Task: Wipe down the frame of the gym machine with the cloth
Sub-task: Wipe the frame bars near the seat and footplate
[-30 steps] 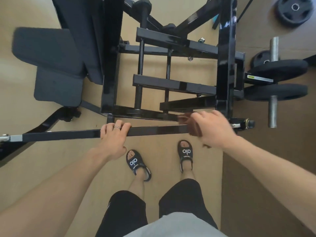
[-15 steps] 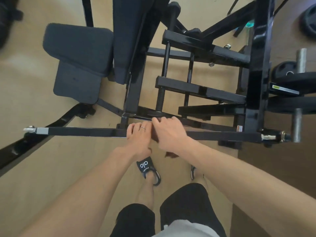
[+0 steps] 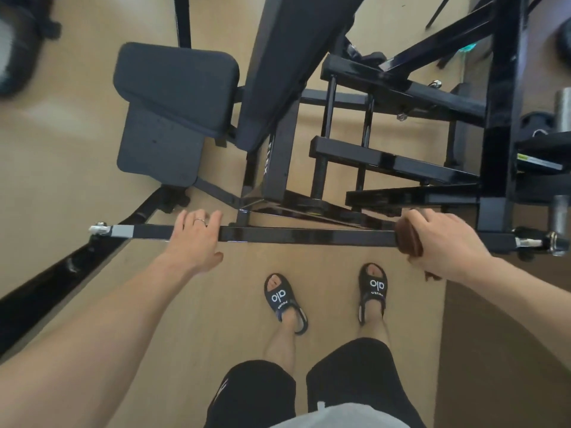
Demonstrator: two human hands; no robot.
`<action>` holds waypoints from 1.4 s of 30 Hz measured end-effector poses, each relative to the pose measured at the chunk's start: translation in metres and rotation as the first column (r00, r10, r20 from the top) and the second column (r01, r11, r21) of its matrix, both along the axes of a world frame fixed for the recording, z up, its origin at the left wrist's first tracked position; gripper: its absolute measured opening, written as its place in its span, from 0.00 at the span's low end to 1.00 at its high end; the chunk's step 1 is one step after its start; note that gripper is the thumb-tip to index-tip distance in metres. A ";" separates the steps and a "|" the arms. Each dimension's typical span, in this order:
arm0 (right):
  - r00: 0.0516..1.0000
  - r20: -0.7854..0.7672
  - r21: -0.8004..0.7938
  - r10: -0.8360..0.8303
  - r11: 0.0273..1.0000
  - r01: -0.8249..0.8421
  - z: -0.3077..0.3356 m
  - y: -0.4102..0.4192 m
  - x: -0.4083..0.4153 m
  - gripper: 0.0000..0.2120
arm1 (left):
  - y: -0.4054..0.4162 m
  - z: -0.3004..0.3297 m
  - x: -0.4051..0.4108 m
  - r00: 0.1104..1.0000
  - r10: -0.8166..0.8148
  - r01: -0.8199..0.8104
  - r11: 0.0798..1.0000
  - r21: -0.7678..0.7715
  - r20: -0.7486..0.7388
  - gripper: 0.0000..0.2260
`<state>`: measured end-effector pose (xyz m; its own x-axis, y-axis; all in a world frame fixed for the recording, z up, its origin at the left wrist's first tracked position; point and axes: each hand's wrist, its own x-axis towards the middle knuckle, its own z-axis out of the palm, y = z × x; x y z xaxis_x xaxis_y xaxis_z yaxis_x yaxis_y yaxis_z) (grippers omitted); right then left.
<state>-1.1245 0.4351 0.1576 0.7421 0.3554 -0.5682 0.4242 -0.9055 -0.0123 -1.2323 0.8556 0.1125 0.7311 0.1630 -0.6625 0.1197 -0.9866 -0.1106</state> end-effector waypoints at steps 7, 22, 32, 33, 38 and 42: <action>0.995 -0.049 0.061 0.088 0.994 -0.085 -0.013 0.103 -0.017 0.36 | 0.001 -0.003 -0.004 0.998 0.004 -0.001 0.999 -0.054 0.056 0.37; 0.994 -0.046 0.295 0.097 0.952 -0.080 -0.035 0.231 -0.046 0.35 | 0.006 -0.003 -0.005 0.997 0.006 0.002 0.995 -0.098 0.075 0.33; 0.994 -0.105 0.024 0.028 0.999 -0.025 -0.011 0.143 -0.024 0.38 | 0.002 0.000 -0.005 0.996 0.046 -0.037 0.992 -0.124 0.072 0.32; 0.992 -0.119 0.025 0.043 0.999 -0.040 -0.013 0.149 -0.024 0.38 | 0.002 0.000 -0.005 0.995 0.060 -0.050 0.990 -0.129 0.077 0.33; 0.986 -0.114 0.057 0.118 0.992 -0.112 -0.020 0.182 -0.026 0.36 | 0.005 -0.002 -0.008 0.971 0.200 -0.179 0.972 -0.154 0.133 0.36; 0.974 -0.133 0.106 0.186 0.979 -0.173 -0.022 0.221 -0.032 0.37 | 0.037 0.005 -0.033 0.843 0.412 -0.465 0.881 0.083 0.347 0.44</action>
